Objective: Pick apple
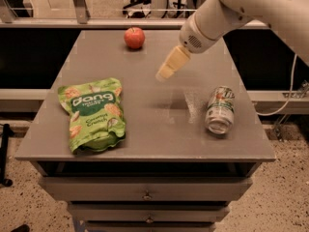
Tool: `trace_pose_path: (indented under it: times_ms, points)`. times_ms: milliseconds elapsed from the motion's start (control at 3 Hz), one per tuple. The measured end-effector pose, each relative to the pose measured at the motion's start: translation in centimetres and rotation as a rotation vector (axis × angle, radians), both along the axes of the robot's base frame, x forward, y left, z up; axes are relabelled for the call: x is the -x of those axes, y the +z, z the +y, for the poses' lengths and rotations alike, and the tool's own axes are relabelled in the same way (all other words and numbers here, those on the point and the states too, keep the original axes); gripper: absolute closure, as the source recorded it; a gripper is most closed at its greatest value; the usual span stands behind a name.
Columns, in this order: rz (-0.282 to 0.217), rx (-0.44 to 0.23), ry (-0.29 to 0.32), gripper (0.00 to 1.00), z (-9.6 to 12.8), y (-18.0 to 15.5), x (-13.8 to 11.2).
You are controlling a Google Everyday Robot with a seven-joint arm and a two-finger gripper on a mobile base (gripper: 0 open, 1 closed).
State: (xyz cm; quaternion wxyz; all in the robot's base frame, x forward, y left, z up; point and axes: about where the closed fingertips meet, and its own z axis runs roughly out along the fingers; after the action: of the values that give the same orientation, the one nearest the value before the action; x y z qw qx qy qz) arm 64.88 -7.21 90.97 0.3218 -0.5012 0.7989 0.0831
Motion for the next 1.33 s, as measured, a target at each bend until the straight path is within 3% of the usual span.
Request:
trace_pose_path:
  times_ms: [667,1000,1333]
  points:
    - [-0.012,-0.283,-0.124,0.0,5.5,-1.9,-10.3]
    - [-0.014,-0.378,-0.149,0.0,7.9,-2.2,-13.3]
    - [-0.045,-0.418,-0.174,0.0,10.4,-2.8,-16.0]
